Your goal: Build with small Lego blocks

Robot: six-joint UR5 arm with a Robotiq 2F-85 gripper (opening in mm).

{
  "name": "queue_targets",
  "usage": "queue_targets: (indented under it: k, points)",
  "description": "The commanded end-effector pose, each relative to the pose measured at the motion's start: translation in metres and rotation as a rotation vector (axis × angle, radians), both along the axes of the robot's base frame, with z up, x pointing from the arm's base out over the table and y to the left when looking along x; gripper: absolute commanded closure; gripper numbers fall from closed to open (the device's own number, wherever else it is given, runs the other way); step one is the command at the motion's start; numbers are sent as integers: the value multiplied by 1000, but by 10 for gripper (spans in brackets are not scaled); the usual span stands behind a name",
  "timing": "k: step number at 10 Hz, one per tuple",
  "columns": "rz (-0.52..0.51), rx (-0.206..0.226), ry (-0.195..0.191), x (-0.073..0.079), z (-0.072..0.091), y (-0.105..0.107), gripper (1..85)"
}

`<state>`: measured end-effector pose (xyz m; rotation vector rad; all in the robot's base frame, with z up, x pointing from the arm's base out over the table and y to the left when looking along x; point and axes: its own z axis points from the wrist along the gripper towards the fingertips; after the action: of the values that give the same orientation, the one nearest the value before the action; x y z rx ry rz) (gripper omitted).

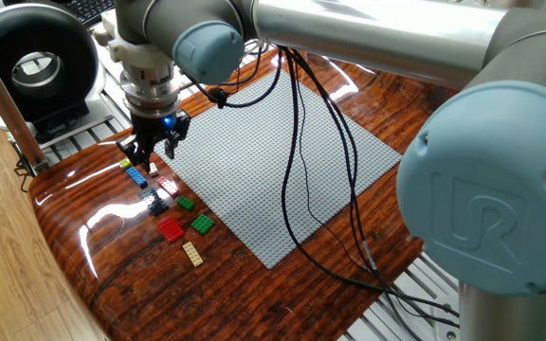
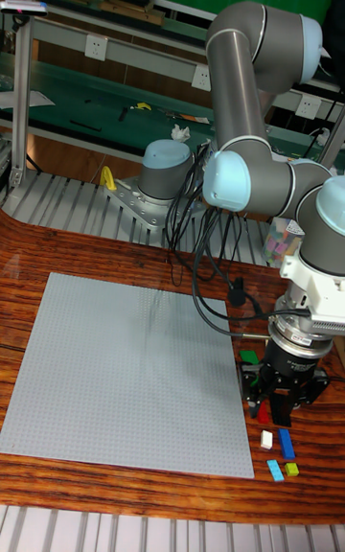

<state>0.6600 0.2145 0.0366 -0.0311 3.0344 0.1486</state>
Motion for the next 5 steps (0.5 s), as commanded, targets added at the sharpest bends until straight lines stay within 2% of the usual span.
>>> queue_targets:
  k: [1,3,5]
  points:
    - [-18,-1,0,-10,-2,-4,360]
    - [-13,-20,4,-23,-1,-12,360]
    - [-10,-20,1,-22,-1,-12,360]
